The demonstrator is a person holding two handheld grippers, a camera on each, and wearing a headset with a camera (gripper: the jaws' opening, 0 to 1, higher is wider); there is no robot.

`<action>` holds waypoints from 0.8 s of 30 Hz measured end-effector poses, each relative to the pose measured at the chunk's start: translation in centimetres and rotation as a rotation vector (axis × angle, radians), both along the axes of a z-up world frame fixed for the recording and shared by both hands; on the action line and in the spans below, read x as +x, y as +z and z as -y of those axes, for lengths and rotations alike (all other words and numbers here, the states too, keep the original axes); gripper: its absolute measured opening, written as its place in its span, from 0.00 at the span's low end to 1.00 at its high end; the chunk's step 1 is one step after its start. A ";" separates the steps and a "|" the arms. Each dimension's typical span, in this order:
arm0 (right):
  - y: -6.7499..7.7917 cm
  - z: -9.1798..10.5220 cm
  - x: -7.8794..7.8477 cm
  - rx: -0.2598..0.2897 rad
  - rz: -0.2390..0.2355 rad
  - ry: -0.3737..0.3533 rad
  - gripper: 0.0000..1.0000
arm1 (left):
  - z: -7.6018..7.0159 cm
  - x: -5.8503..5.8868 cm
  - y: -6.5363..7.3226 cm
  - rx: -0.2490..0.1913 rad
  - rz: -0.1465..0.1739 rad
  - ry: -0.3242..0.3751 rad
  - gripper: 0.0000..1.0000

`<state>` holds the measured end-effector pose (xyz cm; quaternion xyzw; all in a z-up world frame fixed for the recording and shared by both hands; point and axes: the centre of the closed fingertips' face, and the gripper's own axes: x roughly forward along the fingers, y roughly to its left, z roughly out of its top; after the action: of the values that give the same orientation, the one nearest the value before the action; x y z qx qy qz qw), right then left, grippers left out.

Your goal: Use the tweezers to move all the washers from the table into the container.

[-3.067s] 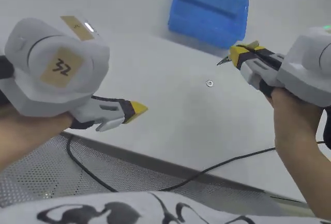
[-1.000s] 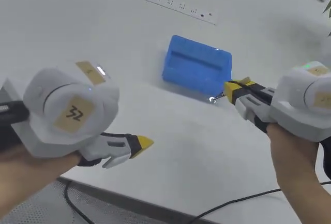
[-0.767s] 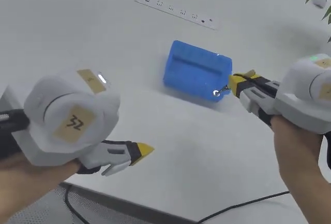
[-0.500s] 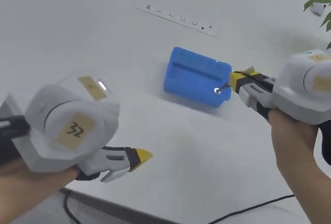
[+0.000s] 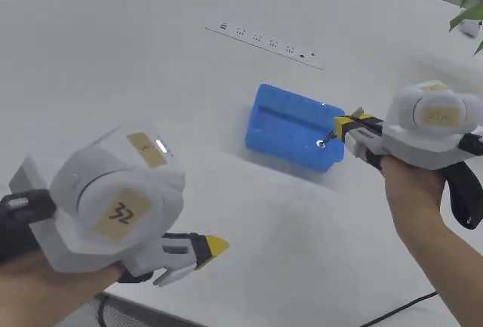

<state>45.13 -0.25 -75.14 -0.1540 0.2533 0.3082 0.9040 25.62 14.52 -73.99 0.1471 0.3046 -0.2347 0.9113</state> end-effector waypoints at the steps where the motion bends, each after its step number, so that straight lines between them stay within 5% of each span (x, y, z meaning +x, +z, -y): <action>1: -0.5 0.0 0.2 -0.011 -0.008 0.004 0.00 | 0.0 0.0 0.0 0.001 0.000 -0.001 0.94; 13: -4.6 -0.3 0.1 -0.088 -0.073 0.039 0.00 | 0.1 0.2 0.7 0.009 0.012 -0.010 0.94; 22: -4.6 -0.4 0.1 -0.074 -0.089 0.048 0.01 | 0.6 0.4 1.8 0.002 0.031 -0.029 0.94; 24: -4.6 -0.2 0.3 -0.089 -0.089 0.041 0.01 | 1.1 0.7 2.8 -0.014 0.059 -0.052 0.93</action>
<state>45.41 -0.04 -79.78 -0.1855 0.3037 0.3214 0.8775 26.36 13.40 -71.15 0.1552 0.2718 -0.2558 0.9146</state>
